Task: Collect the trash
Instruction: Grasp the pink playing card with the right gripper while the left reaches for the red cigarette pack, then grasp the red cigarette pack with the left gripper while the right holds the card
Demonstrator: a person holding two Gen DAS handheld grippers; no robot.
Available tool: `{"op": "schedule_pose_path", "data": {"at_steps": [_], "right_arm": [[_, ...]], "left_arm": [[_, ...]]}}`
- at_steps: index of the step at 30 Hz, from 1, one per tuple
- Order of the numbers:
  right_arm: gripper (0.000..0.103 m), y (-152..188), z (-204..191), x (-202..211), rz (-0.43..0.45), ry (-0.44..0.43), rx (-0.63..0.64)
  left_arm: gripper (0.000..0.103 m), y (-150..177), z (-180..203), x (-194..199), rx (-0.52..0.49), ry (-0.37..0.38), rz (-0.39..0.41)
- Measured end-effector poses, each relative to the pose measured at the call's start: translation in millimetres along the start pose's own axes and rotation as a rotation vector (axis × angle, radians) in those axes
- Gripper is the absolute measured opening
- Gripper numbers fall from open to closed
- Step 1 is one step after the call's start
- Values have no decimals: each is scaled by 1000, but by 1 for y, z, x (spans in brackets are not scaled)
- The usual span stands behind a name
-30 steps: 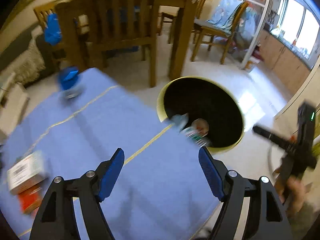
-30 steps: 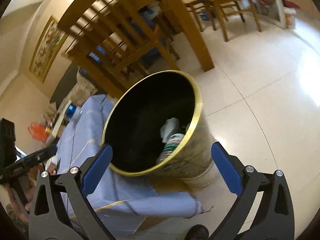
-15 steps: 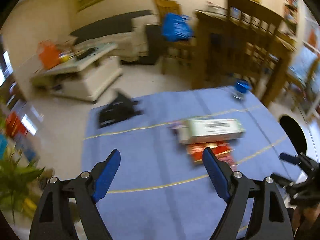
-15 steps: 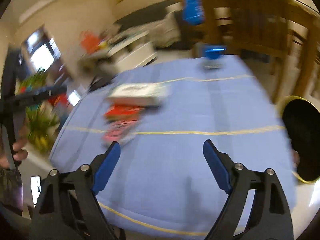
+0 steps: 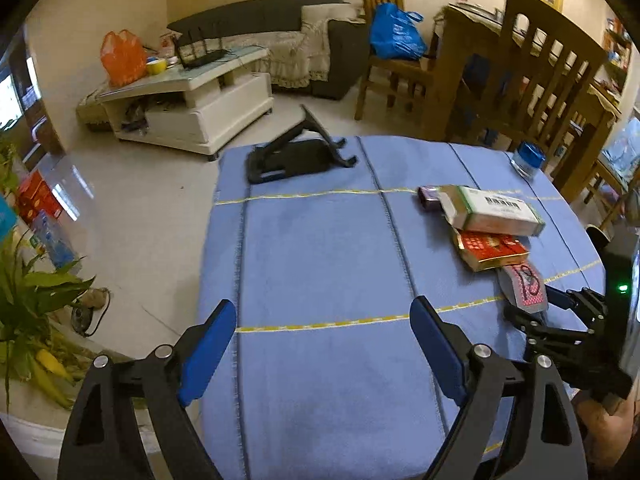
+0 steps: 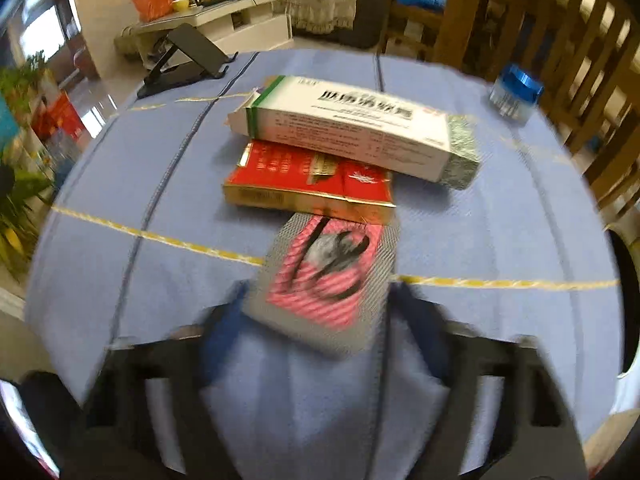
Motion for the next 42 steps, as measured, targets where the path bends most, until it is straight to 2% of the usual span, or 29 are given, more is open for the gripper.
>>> {"op": "schedule_pose_path", "data": {"at_steps": [4,8,12,13,17,20,24,27,28,30,32,34,36,38,39,40,42], "right_arm": [[59,16,28,19,5,-68,-40],[59,39,74,50,19,-71,-106],[59,58,123,79,57,-63,-211],[59,61,134,87,76,-62,-235],[59,69,159,105,121,-61,-271],[59,72,167,107,130,-61,-284],[59,78,174,106,139,-75,-305],[59,80,172,105,144,-77,-305],[59,80,172,105,146,-75,-304],[59,79,170,106,152,-72,-298],[59,77,168,107,161,-71,-292],[59,77,168,108,169,-77,-291],[59,76,165,105,172,-93,-291],[59,76,162,103,169,-109,-290],[59,75,159,103,169,-114,-284],[59,75,157,104,171,-113,-275],[59,75,153,109,177,-105,-255]], "left_arm": [[85,-8,26,-13,-35,45,-16],[85,-24,56,-35,-51,122,-43],[85,-48,93,-74,-86,149,-86],[85,-54,102,-90,-76,161,-118],[83,-71,125,-118,-17,187,-142],[82,-76,153,-116,-3,275,-149],[82,-69,209,-99,-137,333,-116],[82,-59,237,-82,-220,390,-88],[82,-56,240,-77,-242,395,-84],[82,-50,230,-66,-265,324,-35],[83,-47,203,-61,-207,228,-7],[83,-46,183,-69,-146,179,-33],[81,-36,171,-85,-135,157,-93],[75,-30,166,-96,-153,159,-116],[75,-29,166,-98,-182,188,-115],[75,-28,171,-99,-232,228,-111],[75,-27,178,-93,-394,291,-52]]}}
Point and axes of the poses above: each gripper's, at about its wrist camera, not at the fingertips, and x roughly against the way its jaws point, z to its right, y to its underside, the point moved 3 cm from there along -x, roughly the way its jaws point, and after that the axes turned 4 degrees about -y, right-handed, at the moved point
